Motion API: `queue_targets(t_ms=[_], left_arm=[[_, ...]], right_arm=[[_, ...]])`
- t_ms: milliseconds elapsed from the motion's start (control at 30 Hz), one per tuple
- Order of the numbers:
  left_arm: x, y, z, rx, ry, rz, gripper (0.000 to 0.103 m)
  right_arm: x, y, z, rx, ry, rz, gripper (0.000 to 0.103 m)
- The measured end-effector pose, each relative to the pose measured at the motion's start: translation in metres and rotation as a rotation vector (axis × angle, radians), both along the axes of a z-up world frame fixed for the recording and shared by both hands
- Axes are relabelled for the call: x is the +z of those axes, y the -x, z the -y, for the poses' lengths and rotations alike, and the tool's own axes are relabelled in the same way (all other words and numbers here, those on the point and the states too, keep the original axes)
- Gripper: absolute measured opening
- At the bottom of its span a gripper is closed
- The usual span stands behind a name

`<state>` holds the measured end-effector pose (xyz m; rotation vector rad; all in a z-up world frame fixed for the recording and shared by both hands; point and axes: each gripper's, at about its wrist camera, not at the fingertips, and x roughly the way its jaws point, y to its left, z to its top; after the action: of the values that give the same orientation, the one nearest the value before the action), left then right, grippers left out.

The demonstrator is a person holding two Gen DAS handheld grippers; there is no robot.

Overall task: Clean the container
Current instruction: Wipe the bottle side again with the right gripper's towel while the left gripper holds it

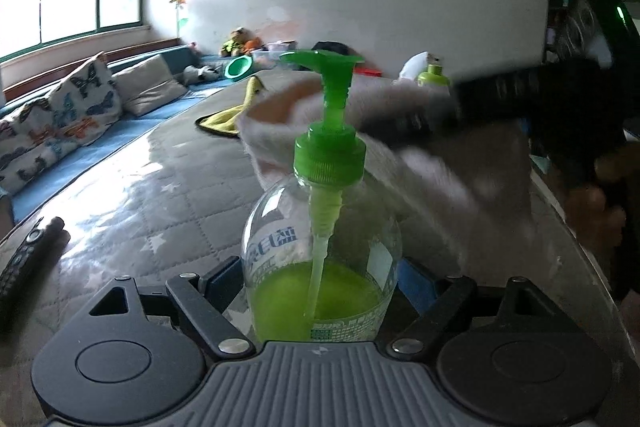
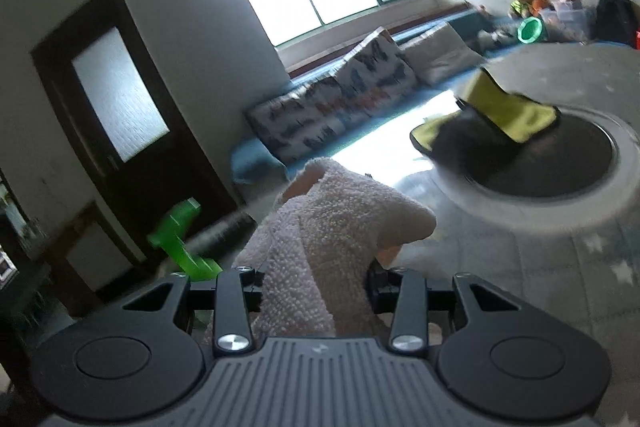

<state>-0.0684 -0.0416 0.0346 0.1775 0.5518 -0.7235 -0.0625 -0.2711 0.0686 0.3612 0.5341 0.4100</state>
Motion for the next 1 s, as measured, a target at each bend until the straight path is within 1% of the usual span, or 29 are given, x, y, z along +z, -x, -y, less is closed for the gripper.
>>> queue_targets(t_ms=[100, 200, 333, 433, 533, 633, 767, 867, 1000], left_arm=[[-0.002, -0.001, 0.000, -0.015, 0.004, 0.006, 0.086], [-0.005, -0.003, -0.003, -0.014, 0.022, -0.004, 0.086], [-0.007, -0.001, -0.003, -0.013, 0.023, 0.004, 0.086], [-0.007, -0.001, -0.004, -0.007, 0.029, -0.001, 0.086], [-0.006, 0.001, -0.004, 0.014, 0.038, -0.011, 0.087], [-0.004, 0.001, -0.001, 0.047, 0.042, -0.022, 0.087], [0.001, 0.002, -0.003, 0.103, 0.071, -0.044, 0.087], [0.004, 0.002, -0.002, 0.125, 0.068, -0.050, 0.087], [0.004, 0.003, -0.001, 0.114, 0.056, -0.038, 0.086]], right_arm=[[-0.001, -0.010, -0.008, 0.018, 0.016, -0.002, 0.040], [-0.015, -0.020, -0.013, 0.017, 0.031, -0.037, 0.040], [-0.038, -0.027, -0.008, -0.020, 0.042, -0.108, 0.040], [-0.049, -0.025, -0.008, -0.017, 0.081, -0.125, 0.040], [-0.052, -0.019, -0.010, -0.010, 0.128, -0.123, 0.040], [-0.054, -0.011, -0.018, -0.001, 0.206, -0.107, 0.040], [-0.055, 0.002, -0.024, 0.005, 0.268, -0.096, 0.040], [-0.053, 0.011, -0.024, 0.004, 0.279, -0.096, 0.040], [-0.050, 0.017, -0.017, 0.001, 0.259, -0.105, 0.040]])
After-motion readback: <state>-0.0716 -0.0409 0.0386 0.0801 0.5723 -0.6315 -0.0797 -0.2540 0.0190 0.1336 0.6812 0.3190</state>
